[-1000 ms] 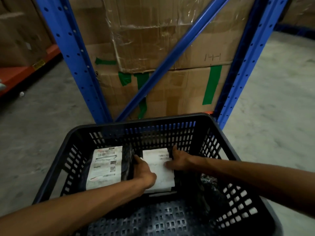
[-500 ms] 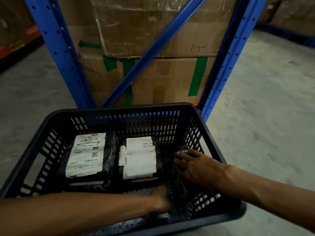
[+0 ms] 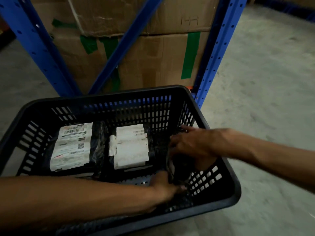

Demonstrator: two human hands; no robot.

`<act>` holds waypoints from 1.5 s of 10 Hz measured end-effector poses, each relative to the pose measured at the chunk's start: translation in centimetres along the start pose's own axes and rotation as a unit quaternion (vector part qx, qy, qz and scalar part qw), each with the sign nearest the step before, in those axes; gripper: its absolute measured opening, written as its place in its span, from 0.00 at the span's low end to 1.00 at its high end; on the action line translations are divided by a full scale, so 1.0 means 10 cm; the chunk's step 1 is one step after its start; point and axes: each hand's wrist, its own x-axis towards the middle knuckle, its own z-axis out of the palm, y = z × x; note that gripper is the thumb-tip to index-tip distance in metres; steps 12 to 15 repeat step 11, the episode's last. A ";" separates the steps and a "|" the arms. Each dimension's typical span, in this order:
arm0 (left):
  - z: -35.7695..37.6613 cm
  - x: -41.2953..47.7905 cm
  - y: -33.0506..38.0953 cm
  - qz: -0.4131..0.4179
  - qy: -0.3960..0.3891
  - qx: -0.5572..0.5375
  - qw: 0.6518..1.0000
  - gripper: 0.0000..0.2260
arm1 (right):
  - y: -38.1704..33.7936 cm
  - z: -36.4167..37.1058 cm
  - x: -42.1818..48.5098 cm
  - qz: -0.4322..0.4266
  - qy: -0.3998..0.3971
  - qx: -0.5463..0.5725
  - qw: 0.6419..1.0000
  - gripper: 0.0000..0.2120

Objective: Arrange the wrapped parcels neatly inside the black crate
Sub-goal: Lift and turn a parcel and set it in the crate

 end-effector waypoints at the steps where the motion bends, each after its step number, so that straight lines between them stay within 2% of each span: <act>1: -0.40 -0.47 0.07 0.035 0.021 -0.086 0.995 0.22 | 0.11 -0.52 -0.26 0.003 0.055 0.213 0.975 0.27; 2: -0.91 -0.88 0.10 0.067 0.043 -0.179 0.981 0.12 | 0.23 -0.72 -0.37 0.016 0.122 0.454 0.882 0.24; 3: -1.38 -1.04 0.05 0.096 0.086 -0.296 0.946 0.15 | 0.34 -0.74 -0.21 0.064 0.172 0.664 0.725 0.27; 4: -1.68 -1.03 0.00 0.104 0.110 -0.367 0.918 0.20 | 0.27 -0.66 0.12 0.126 0.178 0.771 0.598 0.28; 5: -1.79 -0.84 0.00 0.101 0.159 -0.319 0.929 0.27 | 0.10 -0.61 0.38 0.191 0.167 0.828 0.501 0.19; 6: -1.79 -0.58 -0.01 0.075 0.193 -0.252 0.945 0.29 | -0.07 -0.58 0.55 0.220 0.181 0.783 0.554 0.11; 7: -1.79 -0.32 -0.09 0.036 0.213 -0.181 0.959 0.34 | -0.15 -0.55 0.71 0.244 0.212 0.767 0.554 0.11; 8: -1.82 -0.14 -0.11 0.007 0.223 -0.090 0.971 0.24 | -0.20 -0.46 0.92 0.285 0.214 0.722 0.592 0.15; 9: -1.72 -0.11 -0.06 0.014 0.179 0.095 0.979 0.31 | -0.29 -0.36 1.10 0.314 0.192 0.606 0.706 0.22; 10: -1.59 -0.05 -0.02 0.011 0.113 0.182 0.977 0.43 | -0.31 -0.29 1.21 0.318 0.204 0.568 0.731 0.25; 11: -1.58 -0.13 0.02 0.000 0.107 0.190 0.976 0.42 | -0.31 -0.38 1.13 0.335 0.206 0.578 0.715 0.25; 15: -1.58 -0.13 0.02 0.000 0.107 0.190 0.976 0.42 | -0.31 -0.38 1.13 0.335 0.206 0.578 0.715 0.25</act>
